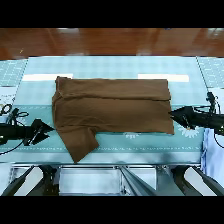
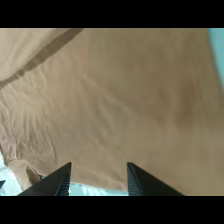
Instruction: Fold the shirts.
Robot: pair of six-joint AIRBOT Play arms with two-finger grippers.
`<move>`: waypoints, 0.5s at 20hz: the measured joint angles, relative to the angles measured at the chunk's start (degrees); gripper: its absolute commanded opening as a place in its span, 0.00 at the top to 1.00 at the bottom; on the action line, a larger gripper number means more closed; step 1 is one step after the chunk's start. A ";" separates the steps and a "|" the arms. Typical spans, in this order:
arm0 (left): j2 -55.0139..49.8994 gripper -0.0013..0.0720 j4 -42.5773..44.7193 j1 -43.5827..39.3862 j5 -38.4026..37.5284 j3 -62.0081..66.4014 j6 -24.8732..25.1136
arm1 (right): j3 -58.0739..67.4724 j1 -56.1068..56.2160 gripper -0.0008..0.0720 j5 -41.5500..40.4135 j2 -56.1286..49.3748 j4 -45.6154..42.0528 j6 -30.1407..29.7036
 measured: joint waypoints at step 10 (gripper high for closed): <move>-10.27 0.45 -6.10 -10.64 3.39 -1.20 1.57 | -0.85 -0.04 0.43 -1.51 0.52 1.03 -0.57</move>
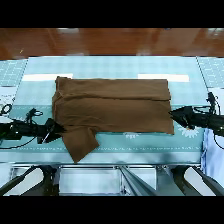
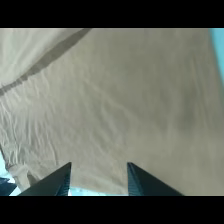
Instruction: Fold the shirts.
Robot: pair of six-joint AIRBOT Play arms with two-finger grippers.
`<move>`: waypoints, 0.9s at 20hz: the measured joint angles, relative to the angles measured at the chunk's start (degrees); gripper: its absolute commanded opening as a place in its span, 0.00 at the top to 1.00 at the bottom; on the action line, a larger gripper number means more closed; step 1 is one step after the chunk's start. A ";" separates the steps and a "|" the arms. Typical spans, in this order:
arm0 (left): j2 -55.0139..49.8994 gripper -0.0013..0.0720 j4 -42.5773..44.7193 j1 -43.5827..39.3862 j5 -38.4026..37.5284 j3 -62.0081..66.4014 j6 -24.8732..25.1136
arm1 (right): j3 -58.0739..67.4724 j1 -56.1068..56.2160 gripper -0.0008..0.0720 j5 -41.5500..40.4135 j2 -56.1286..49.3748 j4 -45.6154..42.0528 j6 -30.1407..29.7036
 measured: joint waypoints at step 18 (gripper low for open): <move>-2.25 0.95 -2.54 -6.99 0.70 4.87 5.16 | 3.26 -10.19 0.43 6.69 -10.88 -22.40 12.48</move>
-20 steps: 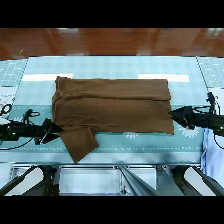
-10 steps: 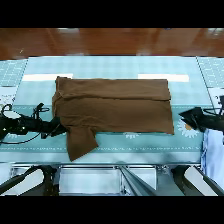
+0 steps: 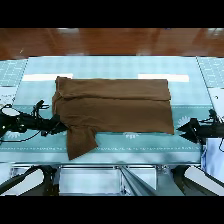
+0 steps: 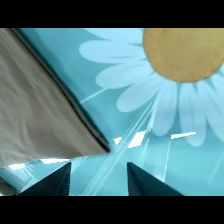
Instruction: Fold the shirts.
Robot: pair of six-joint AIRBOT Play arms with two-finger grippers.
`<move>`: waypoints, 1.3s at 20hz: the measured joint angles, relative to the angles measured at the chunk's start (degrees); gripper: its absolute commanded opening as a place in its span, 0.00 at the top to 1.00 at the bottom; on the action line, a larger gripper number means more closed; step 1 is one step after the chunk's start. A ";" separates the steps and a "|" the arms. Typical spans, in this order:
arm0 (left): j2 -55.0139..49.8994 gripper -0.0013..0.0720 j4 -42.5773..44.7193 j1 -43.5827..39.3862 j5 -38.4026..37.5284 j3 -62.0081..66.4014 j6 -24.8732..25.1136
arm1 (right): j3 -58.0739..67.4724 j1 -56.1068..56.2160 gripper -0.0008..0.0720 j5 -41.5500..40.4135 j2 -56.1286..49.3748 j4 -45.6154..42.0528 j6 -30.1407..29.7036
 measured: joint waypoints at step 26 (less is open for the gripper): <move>-0.85 0.95 -1.99 2.05 1.27 8.07 1.22 | 14.08 14.40 0.95 -1.46 -8.46 7.76 -6.23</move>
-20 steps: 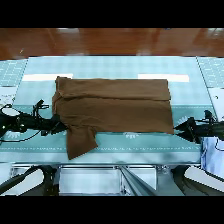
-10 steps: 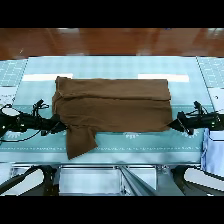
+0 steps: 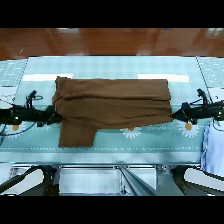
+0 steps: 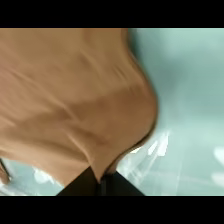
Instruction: Fold the shirts.
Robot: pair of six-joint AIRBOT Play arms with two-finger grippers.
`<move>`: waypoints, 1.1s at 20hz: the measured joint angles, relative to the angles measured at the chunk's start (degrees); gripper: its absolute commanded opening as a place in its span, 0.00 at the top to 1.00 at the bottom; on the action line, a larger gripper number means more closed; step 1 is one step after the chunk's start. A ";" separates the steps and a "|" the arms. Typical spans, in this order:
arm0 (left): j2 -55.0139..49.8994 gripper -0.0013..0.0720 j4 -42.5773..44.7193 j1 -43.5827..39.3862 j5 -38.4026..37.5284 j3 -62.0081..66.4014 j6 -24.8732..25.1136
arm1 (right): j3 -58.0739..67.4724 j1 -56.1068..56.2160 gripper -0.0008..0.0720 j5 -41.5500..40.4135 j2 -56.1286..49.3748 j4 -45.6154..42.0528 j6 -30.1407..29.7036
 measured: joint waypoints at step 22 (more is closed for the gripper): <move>-40.46 0.95 -2.49 -8.55 1.81 55.39 -10.93 | 32.15 8.22 0.95 -11.10 -25.03 12.33 1.64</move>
